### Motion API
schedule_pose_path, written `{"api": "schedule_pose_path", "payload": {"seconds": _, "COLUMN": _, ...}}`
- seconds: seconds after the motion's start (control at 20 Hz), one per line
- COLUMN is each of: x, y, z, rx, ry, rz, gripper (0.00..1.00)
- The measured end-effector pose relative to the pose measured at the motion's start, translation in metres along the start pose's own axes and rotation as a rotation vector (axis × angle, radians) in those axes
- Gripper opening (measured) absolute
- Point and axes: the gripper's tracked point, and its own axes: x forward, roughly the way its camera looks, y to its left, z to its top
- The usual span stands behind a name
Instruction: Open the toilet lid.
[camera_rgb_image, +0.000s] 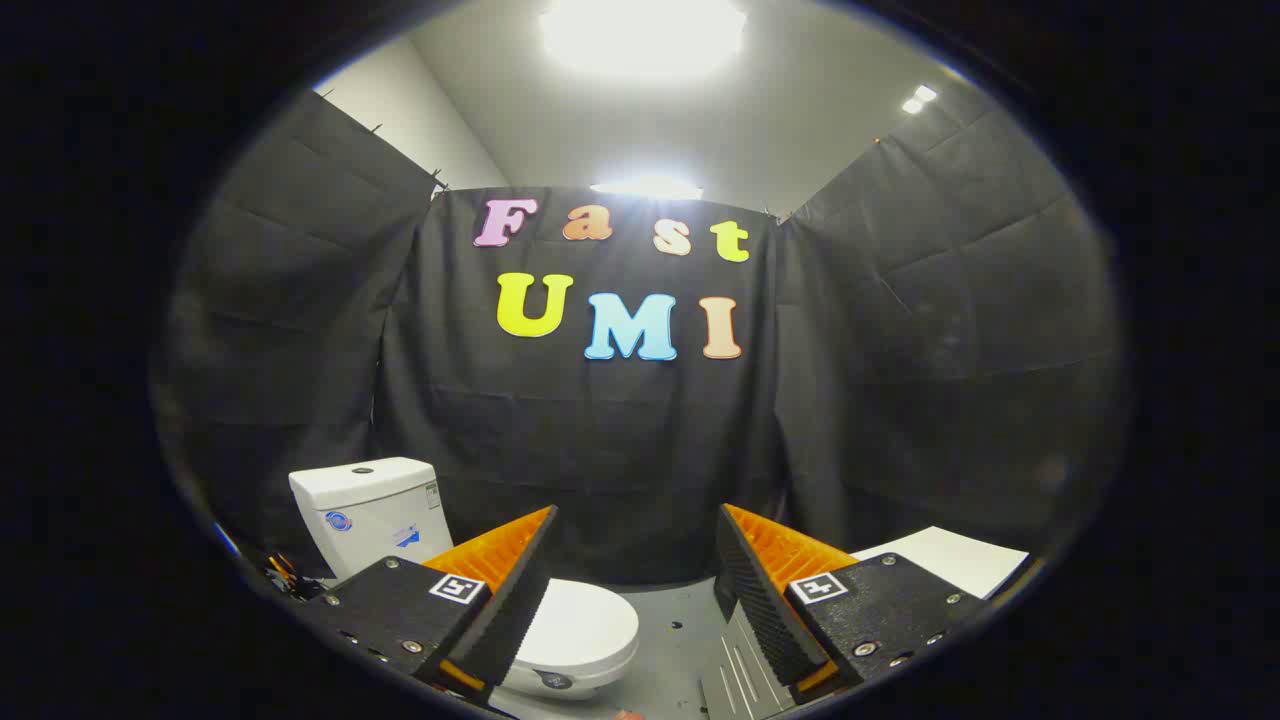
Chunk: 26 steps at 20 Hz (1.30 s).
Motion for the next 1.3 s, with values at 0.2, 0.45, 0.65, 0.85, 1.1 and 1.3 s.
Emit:
{"api": "schedule_pose_path", "payload": {"seconds": 0.2, "x": -0.001, "y": 0.005, "z": 0.001, "rx": -0.006, "ry": 0.005, "rz": 0.015, "gripper": 0.95}}
{"api": "schedule_pose_path", "payload": {"seconds": 0.45, "x": -0.002, "y": 0.008, "z": 0.004, "rx": -0.008, "ry": 0.001, "rz": 0.021, "gripper": 0.95}}
{"api": "schedule_pose_path", "payload": {"seconds": 0.65, "x": -0.003, "y": 0.009, "z": 0.004, "rx": -0.001, "ry": 0.0, "rz": 0.025, "gripper": 0.95}}
{"api": "schedule_pose_path", "payload": {"seconds": 0.85, "x": -0.001, "y": 0.01, "z": 0.001, "rx": 0.003, "ry": 0.011, "rz": 0.031, "gripper": 0.95}}
{"api": "schedule_pose_path", "payload": {"seconds": 1.1, "x": -0.001, "y": 0.019, "z": -0.004, "rx": -0.018, "ry": 0.007, "rz": 0.06, "gripper": 0.95}}
{"api": "schedule_pose_path", "payload": {"seconds": 1.3, "x": 0.003, "y": 0.029, "z": -0.018, "rx": -0.005, "ry": 0.025, "rz": 0.085, "gripper": 0.94}}
